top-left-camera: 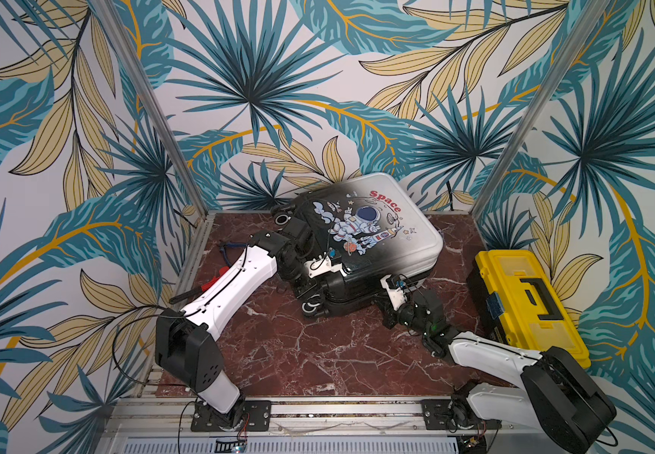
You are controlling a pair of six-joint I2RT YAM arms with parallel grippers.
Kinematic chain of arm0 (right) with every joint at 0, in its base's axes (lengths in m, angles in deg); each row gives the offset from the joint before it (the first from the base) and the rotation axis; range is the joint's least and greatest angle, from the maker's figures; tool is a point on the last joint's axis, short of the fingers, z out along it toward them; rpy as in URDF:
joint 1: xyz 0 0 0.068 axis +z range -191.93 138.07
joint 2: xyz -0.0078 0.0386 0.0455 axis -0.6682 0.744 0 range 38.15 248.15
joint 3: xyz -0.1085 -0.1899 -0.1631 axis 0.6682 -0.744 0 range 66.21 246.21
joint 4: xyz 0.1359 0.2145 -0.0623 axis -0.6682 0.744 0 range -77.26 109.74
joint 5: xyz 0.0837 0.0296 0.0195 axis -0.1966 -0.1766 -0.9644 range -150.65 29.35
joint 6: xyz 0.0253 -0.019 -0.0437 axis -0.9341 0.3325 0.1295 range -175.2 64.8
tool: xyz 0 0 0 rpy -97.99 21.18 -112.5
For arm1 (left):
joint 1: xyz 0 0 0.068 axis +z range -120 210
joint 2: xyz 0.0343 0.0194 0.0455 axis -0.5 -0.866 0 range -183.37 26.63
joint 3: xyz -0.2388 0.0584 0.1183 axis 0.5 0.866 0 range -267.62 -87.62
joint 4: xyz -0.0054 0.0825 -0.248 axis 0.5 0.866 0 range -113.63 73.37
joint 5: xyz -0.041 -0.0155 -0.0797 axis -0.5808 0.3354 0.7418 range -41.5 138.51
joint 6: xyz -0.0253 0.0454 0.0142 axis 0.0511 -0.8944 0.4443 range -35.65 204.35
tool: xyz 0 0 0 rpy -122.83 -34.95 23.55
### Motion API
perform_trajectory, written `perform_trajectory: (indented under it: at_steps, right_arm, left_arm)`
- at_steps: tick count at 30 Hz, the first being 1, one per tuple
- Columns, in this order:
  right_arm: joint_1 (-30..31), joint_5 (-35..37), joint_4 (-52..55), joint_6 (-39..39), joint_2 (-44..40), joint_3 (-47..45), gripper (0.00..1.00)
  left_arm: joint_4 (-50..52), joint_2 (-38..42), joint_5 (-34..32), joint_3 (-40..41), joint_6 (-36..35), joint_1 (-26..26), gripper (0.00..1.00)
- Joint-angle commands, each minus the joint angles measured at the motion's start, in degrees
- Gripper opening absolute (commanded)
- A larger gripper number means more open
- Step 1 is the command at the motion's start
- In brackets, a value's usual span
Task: Close the suitcase zippers
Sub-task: Zip the zipper on the suitcase.
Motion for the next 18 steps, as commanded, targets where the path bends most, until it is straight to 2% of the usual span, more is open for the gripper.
perform_trajectory:
  at_steps: [1,3,8,12,18]
  right_arm:
    - [7.7,-14.3,2.9,5.6,-1.1,1.2,0.0]
    - [7.9,-12.3,3.8,5.1,-2.1,-0.1,0.0]
    - [7.8,0.8,8.2,2.7,-5.8,-2.6,0.0]
    - [7.3,15.3,12.2,-3.2,-9.3,-4.7,0.0]
    - [5.4,19.8,13.6,-7.8,-12.2,-5.9,0.0]
  left_arm:
    - [-10.8,-1.1,7.7,-4.1,1.3,-3.1,0.33]
    - [-10.8,-1.1,5.1,-4.8,2.2,-3.0,0.32]
    - [-10.9,-0.7,-1.5,-6.4,2.3,-1.9,0.31]
    - [-10.9,0.4,-4.4,-6.7,1.6,-0.4,0.31]
    - [-10.9,1.4,-2.5,-6.2,0.5,0.7,0.31]
